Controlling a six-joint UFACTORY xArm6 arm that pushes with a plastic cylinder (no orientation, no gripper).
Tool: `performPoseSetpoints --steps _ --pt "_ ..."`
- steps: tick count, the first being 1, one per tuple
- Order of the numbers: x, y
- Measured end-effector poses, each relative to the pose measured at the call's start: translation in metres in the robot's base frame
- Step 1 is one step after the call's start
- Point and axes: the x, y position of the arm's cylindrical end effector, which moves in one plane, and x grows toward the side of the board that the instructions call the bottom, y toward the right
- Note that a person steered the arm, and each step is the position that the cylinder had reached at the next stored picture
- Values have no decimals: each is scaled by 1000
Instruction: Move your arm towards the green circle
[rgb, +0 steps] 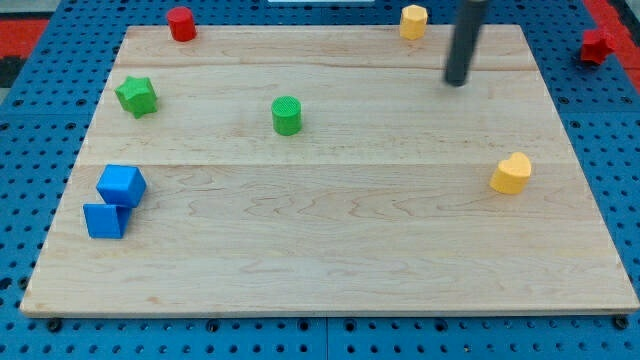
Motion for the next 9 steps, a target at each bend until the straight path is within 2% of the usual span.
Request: performPoseSetpoints --steps 1,2,3,4,5,6,7,8,9 --pt "-54 30" --pt "-92 -75" --pt "-71 -78" --pt "95 -83" --pt "155 -144" --pt "98 -156" --pt "94 -9" --pt "120 -57" --pt "81 -93"
